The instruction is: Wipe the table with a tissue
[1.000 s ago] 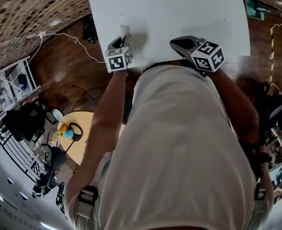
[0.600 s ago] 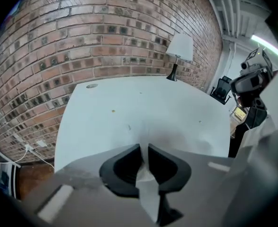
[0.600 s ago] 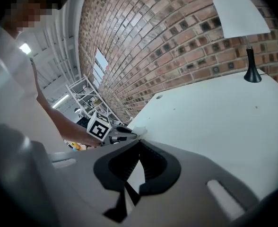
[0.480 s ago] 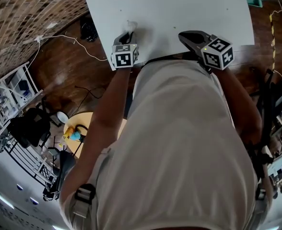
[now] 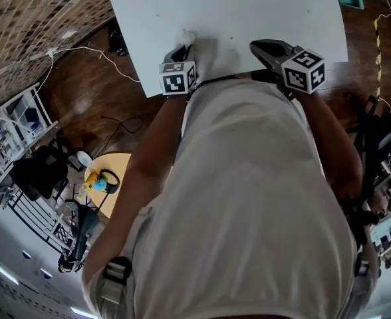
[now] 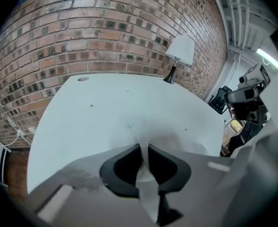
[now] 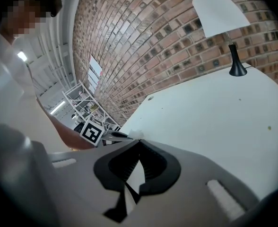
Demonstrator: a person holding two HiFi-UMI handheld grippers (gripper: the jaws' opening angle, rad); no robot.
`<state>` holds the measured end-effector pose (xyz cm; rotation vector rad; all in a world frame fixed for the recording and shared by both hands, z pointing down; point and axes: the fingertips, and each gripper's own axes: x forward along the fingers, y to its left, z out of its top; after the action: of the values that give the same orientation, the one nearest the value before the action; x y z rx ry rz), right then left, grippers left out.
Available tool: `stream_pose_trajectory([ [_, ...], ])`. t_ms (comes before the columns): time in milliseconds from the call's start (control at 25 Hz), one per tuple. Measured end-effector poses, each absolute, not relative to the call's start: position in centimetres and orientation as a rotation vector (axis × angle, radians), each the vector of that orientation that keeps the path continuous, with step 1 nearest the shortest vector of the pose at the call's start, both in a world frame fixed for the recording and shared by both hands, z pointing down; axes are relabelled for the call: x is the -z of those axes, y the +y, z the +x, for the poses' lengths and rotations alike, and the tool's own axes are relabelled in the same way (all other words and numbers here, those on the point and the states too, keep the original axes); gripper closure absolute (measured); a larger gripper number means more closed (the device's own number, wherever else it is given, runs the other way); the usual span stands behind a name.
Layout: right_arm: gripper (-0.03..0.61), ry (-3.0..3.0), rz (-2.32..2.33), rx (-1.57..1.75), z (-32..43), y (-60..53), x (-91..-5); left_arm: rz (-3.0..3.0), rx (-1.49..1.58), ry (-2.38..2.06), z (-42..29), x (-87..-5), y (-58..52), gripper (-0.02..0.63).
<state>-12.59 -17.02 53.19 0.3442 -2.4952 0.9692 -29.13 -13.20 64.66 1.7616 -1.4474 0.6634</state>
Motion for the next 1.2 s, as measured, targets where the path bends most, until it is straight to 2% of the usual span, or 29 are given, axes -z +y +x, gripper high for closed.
stream_pose_trajectory([
  [360, 0.571, -2.5, 0.28, -0.957, -9.0, -19.7, -52.8, 1.783, -0.645, -1.422, -22.2, -64.4, -14.7, 0.572],
  [840, 0.571, -2.51, 0.123, -0.899, -5.9, -21.6, -52.9, 1.905, -0.844, -1.298, -14.1, -64.6, -16.9, 0.572],
  [1080, 0.571, -2.504, 0.103, -0.901, -5.1, -22.5, -53.2, 2.001, -0.774, -1.025, -9.3, -64.5, -15.5, 0.572],
  [1200, 0.571, -2.511, 0.1, -0.917, -5.5, -22.7, -52.8, 1.937, -0.635, -0.934, -9.2, -63.9, -15.3, 0.572],
])
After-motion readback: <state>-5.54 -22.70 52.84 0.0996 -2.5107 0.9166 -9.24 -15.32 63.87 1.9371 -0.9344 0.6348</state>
